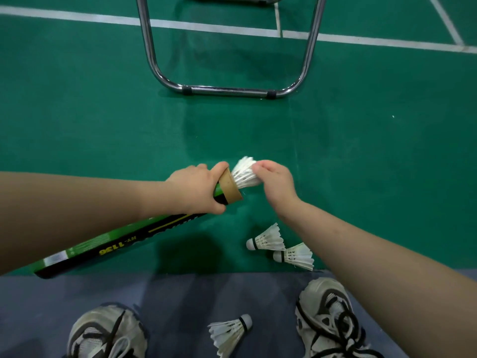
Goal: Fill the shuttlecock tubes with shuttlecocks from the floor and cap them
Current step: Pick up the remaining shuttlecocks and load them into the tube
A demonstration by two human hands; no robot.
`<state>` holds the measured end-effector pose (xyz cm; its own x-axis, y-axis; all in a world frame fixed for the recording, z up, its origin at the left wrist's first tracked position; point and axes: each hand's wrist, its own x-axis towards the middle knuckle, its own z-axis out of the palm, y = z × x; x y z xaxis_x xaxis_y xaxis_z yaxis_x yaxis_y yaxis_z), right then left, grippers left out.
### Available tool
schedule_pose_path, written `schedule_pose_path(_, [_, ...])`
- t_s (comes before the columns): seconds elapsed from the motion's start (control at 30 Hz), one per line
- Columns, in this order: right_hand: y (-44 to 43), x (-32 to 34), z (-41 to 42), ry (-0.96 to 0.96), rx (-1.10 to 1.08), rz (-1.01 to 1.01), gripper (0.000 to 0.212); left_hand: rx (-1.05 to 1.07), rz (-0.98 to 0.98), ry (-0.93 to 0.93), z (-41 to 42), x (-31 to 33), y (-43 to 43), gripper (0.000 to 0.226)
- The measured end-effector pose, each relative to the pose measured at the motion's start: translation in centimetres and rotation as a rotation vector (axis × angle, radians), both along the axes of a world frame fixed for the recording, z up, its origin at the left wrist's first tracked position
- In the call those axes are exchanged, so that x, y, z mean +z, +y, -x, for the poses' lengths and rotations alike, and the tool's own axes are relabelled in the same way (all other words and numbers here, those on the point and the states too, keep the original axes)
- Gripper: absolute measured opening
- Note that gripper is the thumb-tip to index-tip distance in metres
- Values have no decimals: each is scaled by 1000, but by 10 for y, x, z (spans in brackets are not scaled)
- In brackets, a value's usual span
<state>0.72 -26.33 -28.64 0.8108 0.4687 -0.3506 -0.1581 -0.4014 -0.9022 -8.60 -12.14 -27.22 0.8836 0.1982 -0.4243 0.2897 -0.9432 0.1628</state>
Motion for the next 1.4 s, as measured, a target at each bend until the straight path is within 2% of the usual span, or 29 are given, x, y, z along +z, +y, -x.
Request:
schedule_pose_path(0.07, [7, 6, 5, 176, 151, -63, 16, 22, 8, -29, -1, 4, 5, 84])
schedule_pose_path(0.2, [15, 17, 7, 378, 448, 62, 23, 32, -14, -53, 5, 11, 9, 81])
schedule_pose_path(0.3, [18, 22, 7, 552, 662, 56, 23, -27, -5, -78, 11, 15, 3, 79])
schedule_pose_path(0.4, [21, 22, 15, 650, 757, 5, 24, -92, 11, -95, 17, 21, -4, 69])
schedule_pose_path(0.5, [19, 18, 24, 727, 841, 49, 32, -146, 9, -64, 26, 20, -10, 70])
schedule_pose_path(0.53, [18, 17, 27, 730, 841, 47, 29, -144, 10, -55, 28, 19, -11, 70])
schedule_pose_path(0.6, [18, 20, 30, 672, 670, 1, 13, -130, -9, -56, 29, 15, -10, 70])
schedule_pose_path(0.67, [16, 17, 29, 525, 287, 5, 32, -132, -55, -61, 29, 12, -9, 74])
schedule_pose_path(0.7, [13, 13, 26, 400, 127, 66, 39, -136, -72, -59, 31, 10, -8, 76])
schedule_pose_path(0.73, [7, 5, 22, 237, 55, 205, 41, -141, -86, -44, 34, 8, -6, 80])
schedule_pose_path(0.8, [-13, -14, 19, -25, 178, 601, 28, -162, -115, 2, 42, 4, -5, 87])
schedule_pose_path(0.83, [-24, -22, 21, -66, 264, 769, 20, -175, -127, 20, 46, 2, -5, 88])
schedule_pose_path(0.87, [-34, -28, 25, -67, 319, 898, 25, -184, -130, 33, 50, 0, -6, 87])
schedule_pose_path(0.97, [-50, -39, 37, -103, 346, 1091, 53, -192, -111, 54, 57, -4, -8, 86])
schedule_pose_path(1.03, [-51, -48, 42, -66, 324, 1153, 52, -170, -95, 58, 59, -6, -7, 87])
schedule_pose_path(1.13, [-51, -60, 41, 85, 212, 1065, 25, -150, -100, 61, 58, -5, -6, 87])
schedule_pose_path(1.23, [-47, -69, 34, 146, 170, 893, 25, -152, -111, 49, 54, -6, -7, 87])
schedule_pose_path(1.3, [-42, -63, 32, 82, 34, 774, 25, -155, -113, 47, 53, -6, -7, 87])
schedule_pose_path(1.4, [-34, -37, 34, -117, -193, 335, 23, -131, -91, 58, 51, -6, -6, 85])
